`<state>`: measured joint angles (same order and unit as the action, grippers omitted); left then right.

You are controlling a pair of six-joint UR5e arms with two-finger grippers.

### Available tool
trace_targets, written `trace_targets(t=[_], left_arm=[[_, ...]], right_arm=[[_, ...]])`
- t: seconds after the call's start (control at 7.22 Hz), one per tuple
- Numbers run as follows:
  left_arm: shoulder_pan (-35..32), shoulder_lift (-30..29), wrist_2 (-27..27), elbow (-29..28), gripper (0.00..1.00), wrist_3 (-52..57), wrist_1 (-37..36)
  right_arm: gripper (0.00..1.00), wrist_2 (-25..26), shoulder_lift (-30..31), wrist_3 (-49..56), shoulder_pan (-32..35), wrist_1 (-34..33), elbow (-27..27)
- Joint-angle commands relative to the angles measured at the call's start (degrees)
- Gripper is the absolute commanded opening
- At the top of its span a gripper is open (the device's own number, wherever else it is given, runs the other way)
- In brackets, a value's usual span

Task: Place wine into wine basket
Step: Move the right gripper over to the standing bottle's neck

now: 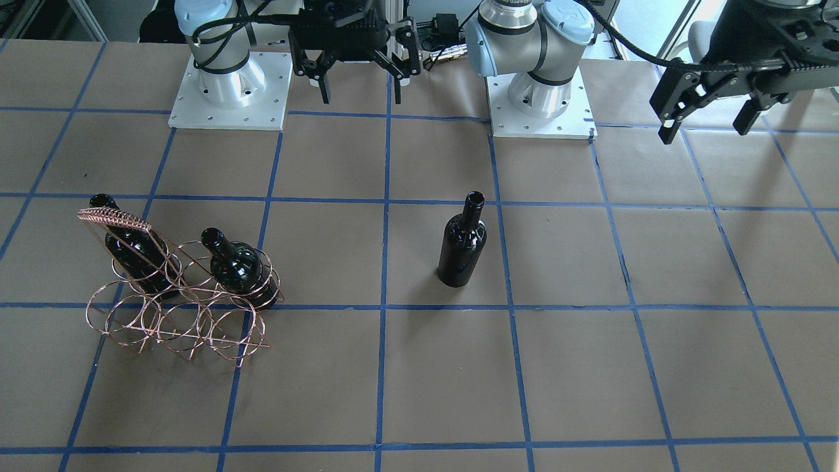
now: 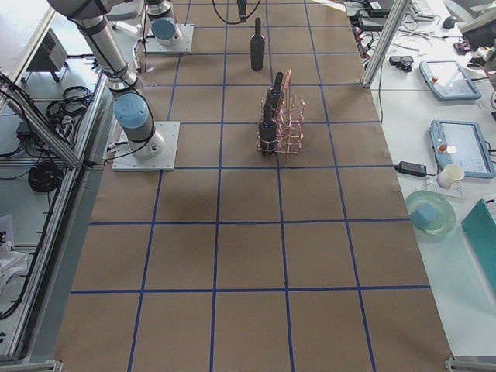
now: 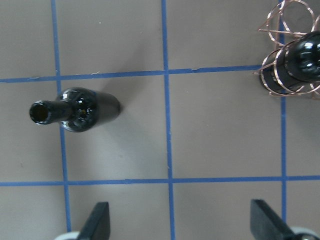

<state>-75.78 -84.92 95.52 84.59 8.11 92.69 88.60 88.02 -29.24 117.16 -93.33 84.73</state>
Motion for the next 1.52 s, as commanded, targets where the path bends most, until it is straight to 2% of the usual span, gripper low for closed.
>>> trace_targets(t=[0.0,0.42,0.55,0.83,1.11,1.25,1.38], left_arm=[[3.5,0.0,-2.2,-0.4,1.0,0.3,0.0],[3.6,0.0,-2.4,-0.3,1.0,0.6,0.1],[3.5,0.0,-2.4,-0.2,1.0,0.7,0.1],[3.5,0.0,-2.4,-0.1,1.0,0.7,0.1],[3.5,0.0,-2.4,-0.1,1.0,0.7,0.1],[3.5,0.0,-2.4,0.0,1.0,0.7,0.1],[3.5,0.0,-2.4,0.0,1.0,0.7,0.1]], right_arm=[[1.0,0.9,-6.4,-8.7,7.3,-8.1,-0.1],[1.0,5.0,-17.1,-15.6,13.7,-20.0,-0.9],[1.0,5.4,-19.0,-14.5,13.9,-22.8,-1.0],[0.99,9.0,-19.2,-6.4,13.7,-24.4,-0.6],[0.98,9.1,-19.1,-5.7,13.2,-24.4,-0.2],[0.93,9.0,-19.4,-5.9,13.2,-24.4,-0.1],[0.81,9.0,-19.4,-5.8,13.1,-24.4,0.0]])
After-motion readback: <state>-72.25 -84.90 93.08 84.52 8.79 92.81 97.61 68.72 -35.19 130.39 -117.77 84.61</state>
